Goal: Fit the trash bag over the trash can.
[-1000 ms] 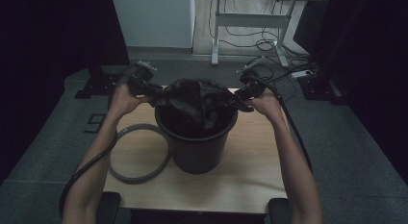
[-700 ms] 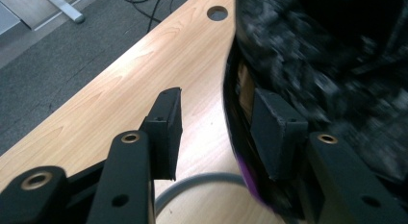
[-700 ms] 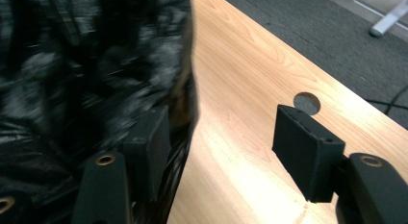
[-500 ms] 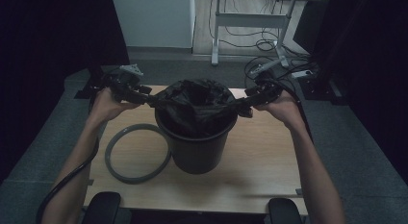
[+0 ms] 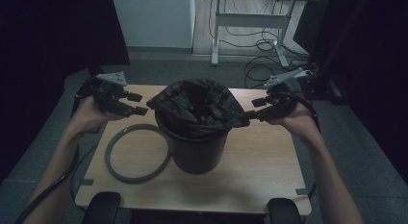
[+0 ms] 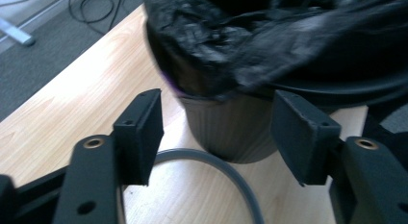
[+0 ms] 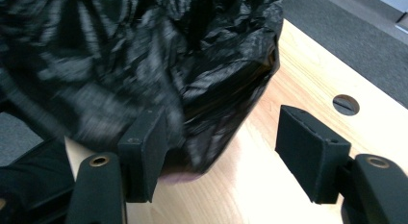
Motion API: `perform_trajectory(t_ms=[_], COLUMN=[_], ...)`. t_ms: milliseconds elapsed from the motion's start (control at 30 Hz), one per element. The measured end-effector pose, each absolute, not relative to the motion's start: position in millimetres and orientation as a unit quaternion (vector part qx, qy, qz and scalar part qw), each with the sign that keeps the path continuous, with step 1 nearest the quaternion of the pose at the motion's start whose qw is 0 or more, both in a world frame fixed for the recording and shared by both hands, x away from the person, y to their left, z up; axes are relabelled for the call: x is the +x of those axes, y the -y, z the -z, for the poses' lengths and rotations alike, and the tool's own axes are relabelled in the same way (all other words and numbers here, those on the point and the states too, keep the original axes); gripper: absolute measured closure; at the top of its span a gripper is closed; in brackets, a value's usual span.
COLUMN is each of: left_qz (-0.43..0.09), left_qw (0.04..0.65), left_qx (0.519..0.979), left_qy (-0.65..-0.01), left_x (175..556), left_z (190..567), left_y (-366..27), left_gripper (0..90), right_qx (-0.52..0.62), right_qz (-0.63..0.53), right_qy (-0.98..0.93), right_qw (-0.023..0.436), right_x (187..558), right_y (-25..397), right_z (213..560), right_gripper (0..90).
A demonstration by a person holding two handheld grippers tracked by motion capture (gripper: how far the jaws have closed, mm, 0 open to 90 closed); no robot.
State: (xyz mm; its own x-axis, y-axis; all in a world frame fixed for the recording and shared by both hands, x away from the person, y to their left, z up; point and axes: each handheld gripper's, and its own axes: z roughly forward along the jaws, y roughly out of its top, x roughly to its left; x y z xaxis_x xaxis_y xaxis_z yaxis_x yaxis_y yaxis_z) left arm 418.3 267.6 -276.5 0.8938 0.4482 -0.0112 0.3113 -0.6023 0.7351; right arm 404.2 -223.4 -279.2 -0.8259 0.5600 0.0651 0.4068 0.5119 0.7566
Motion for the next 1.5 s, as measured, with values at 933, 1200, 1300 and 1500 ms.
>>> perform_trajectory(t_ms=[933,1200,1300,1500], left_qz=[-0.114,-0.079,-0.084,-0.074], left_qw=[0.378,0.401,0.379,0.361], left_qx=[0.909,0.905,0.914,0.924], left_qy=[-0.134,-0.119,-0.117,-0.1], left_x=[395,394,393,395], left_z=[285,308,315,334], left_y=[-239,-248,-246,-229], left_gripper=[88.9,89.3,89.3,89.3], right_qx=[0.147,0.154,0.156,0.158], right_qz=[-0.379,-0.379,-0.37,-0.36], right_qy=[-0.909,-0.909,-0.913,-0.916], right_qw=[0.092,0.077,0.077,0.076], right_x=[355,358,359,361], right_y=[176,173,169,155], right_z=[305,321,328,338], right_gripper=[86.4,86.5,86.3,85.8])
